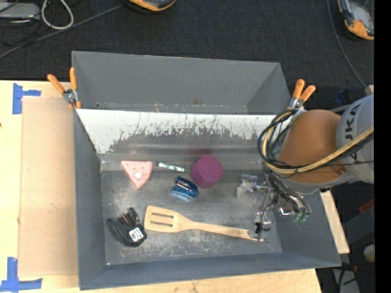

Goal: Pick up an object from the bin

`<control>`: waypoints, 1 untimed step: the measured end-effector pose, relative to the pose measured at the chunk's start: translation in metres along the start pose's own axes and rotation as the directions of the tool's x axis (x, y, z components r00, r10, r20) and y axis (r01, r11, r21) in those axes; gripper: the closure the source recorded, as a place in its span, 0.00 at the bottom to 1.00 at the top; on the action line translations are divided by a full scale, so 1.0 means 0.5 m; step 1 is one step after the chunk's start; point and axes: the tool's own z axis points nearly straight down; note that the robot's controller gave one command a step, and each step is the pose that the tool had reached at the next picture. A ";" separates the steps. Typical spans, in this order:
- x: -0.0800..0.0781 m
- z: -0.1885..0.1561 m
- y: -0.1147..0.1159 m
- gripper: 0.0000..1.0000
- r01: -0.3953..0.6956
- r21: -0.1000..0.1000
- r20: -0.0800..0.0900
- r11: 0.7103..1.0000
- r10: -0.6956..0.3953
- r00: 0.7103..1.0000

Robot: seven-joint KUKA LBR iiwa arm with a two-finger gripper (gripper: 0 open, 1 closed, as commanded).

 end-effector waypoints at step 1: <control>-0.011 0.029 0.161 0.00 -0.003 -0.008 -0.010 1.000 0.003 1.000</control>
Offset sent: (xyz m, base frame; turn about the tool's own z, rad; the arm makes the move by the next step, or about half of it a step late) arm 0.0068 0.0874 -0.0472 0.0110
